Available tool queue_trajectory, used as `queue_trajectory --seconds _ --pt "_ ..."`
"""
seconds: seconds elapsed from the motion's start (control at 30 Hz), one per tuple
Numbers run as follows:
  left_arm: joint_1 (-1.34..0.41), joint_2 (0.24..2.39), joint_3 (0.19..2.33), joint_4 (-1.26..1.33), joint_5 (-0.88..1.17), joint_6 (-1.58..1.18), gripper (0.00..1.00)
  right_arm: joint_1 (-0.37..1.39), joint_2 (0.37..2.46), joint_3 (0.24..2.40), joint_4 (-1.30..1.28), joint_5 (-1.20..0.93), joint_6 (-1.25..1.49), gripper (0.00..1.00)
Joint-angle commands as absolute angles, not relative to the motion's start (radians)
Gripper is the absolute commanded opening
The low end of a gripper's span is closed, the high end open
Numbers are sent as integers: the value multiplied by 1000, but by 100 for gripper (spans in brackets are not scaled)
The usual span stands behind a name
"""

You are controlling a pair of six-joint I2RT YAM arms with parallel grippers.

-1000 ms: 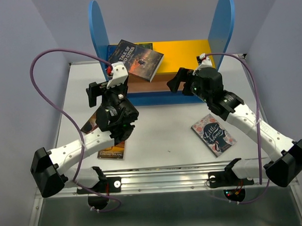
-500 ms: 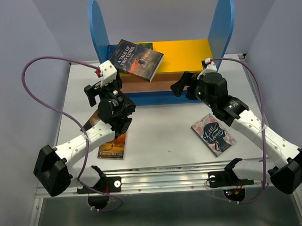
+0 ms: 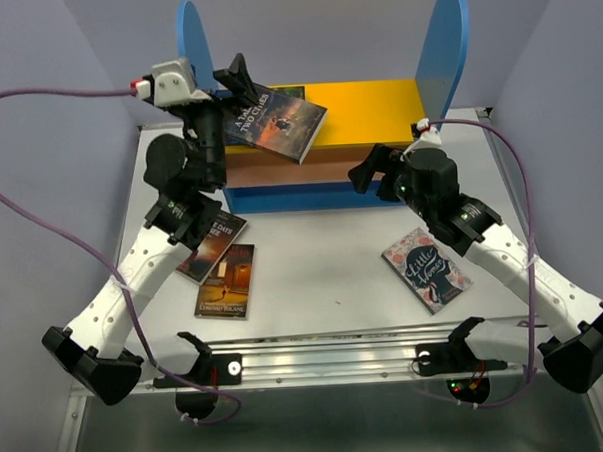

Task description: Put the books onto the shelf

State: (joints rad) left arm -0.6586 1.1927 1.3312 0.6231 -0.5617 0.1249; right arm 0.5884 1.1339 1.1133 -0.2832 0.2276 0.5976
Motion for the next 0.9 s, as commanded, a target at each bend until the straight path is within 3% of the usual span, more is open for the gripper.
queue_trajectory --seconds 0.0,0.07,0.1,0.2,0.23,0.27,0.3,0.37,0.4,0.53,0.87 --pt "-615 1239 1555 -8 -214 -257 99 583 1158 1184 -279 247 546 100" --pt "-611 1227 1543 -70 -157 -351 97 583 1198 1221 -278 227 520 100" --pt "-607 1197 1517 -63 -141 -379 91 583 1215 1236 -279 224 508 100" --pt "-586 1138 1396 -13 -69 -449 63 583 1268 1288 -281 192 454 100" --pt "-577 1105 1373 -11 -63 -454 44 583 1304 1325 -281 183 437 100" --pt "-574 1092 1350 -24 -74 -463 37 583 1322 1344 -281 173 422 99" --pt "-574 1080 1341 -66 -107 -478 22 583 1342 1362 -281 175 399 95" --pt "-571 1048 1287 -90 -123 -506 4 583 1400 1423 -281 169 356 82" --pt "-569 1037 1263 -89 -123 -512 0 583 1416 1442 -279 169 348 77" --pt "-566 1014 1187 -121 -85 -517 0 583 1494 1529 -278 189 302 60" --pt "-565 1089 1094 -46 29 -496 0 583 1655 1710 -275 207 227 50"
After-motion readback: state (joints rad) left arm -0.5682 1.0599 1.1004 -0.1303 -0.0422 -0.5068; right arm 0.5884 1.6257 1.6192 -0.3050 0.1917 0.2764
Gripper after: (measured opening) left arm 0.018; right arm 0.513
